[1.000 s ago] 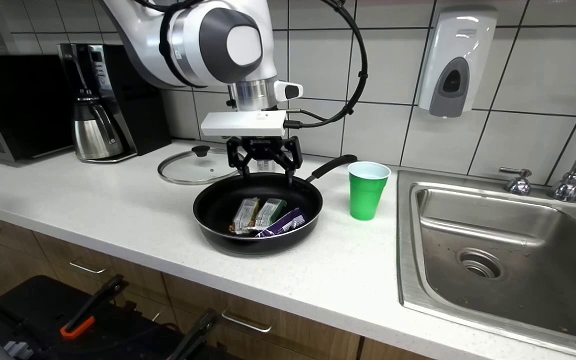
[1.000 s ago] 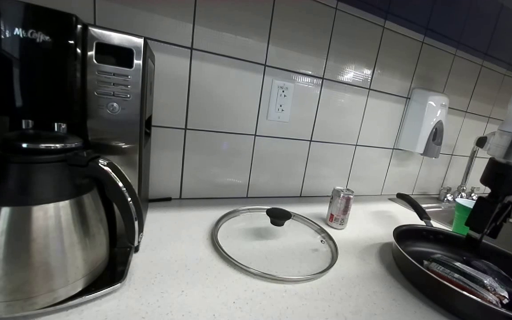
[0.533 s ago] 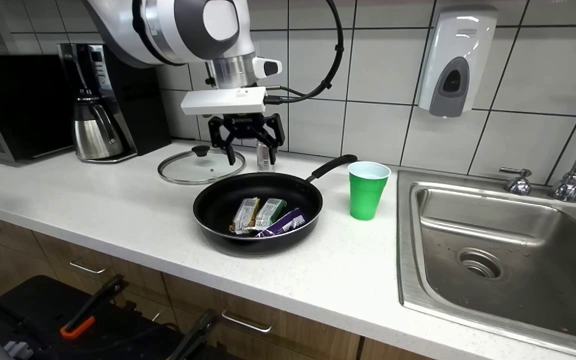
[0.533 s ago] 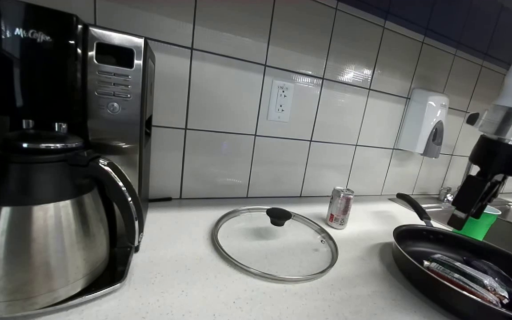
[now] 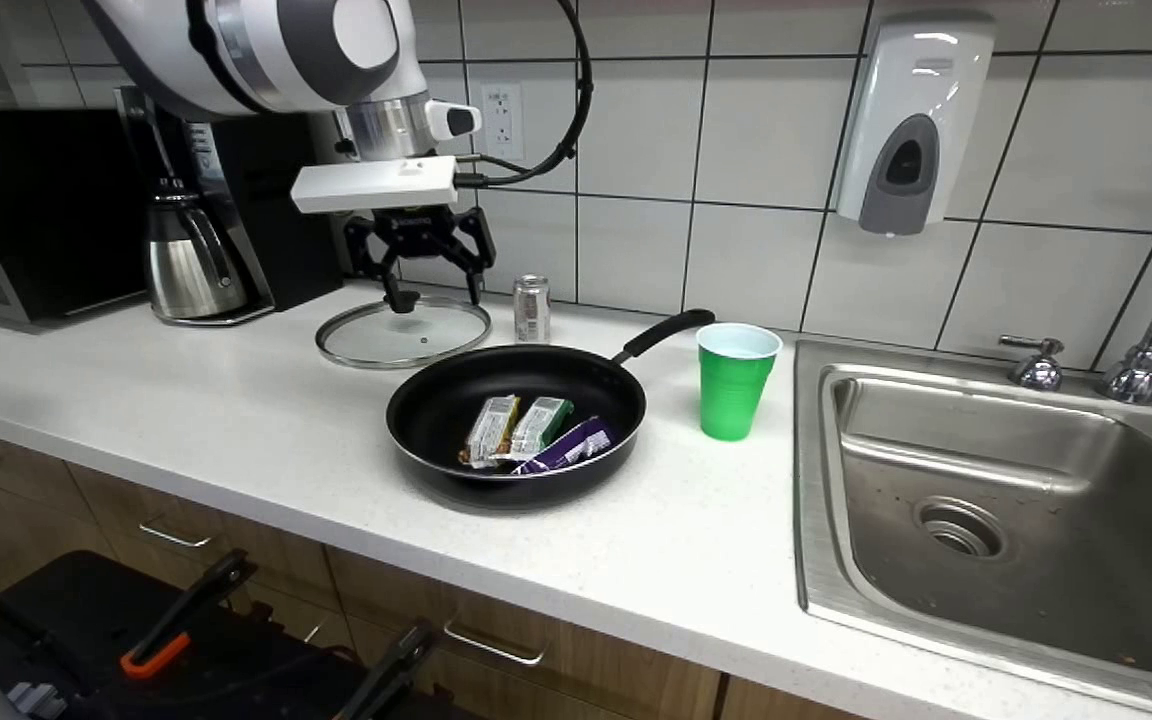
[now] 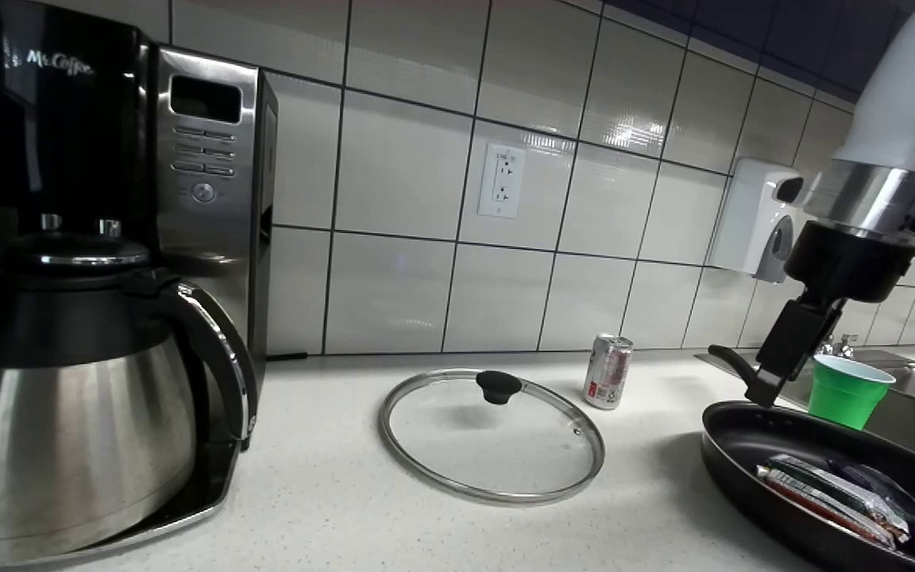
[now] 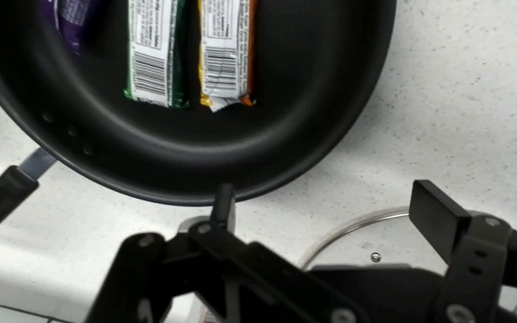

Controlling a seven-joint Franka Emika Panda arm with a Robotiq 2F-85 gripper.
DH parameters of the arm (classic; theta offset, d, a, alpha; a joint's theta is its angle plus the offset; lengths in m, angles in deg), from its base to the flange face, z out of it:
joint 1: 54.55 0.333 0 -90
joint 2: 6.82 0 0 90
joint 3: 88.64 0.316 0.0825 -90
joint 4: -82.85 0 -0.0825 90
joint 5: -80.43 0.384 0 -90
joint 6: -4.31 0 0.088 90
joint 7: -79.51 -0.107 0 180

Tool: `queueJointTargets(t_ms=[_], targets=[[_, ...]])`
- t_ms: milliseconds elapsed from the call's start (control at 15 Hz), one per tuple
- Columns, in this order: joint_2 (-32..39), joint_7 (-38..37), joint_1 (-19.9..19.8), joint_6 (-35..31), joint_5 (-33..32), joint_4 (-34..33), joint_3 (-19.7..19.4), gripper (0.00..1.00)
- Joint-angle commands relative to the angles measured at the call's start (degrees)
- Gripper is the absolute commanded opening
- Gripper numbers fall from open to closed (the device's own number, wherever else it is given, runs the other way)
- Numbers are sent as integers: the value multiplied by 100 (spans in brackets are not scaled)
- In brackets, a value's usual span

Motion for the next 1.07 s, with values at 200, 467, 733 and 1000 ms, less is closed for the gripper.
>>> queueJointTargets(t_ms=[200,467,733,1000], targets=[[33,-4,172,6,14,-96,226,100],[46,-4,198,6,15,-121,251,100],[49,-4,198,6,15,-124,251,100],[50,-4,198,6,15,-125,251,100]])
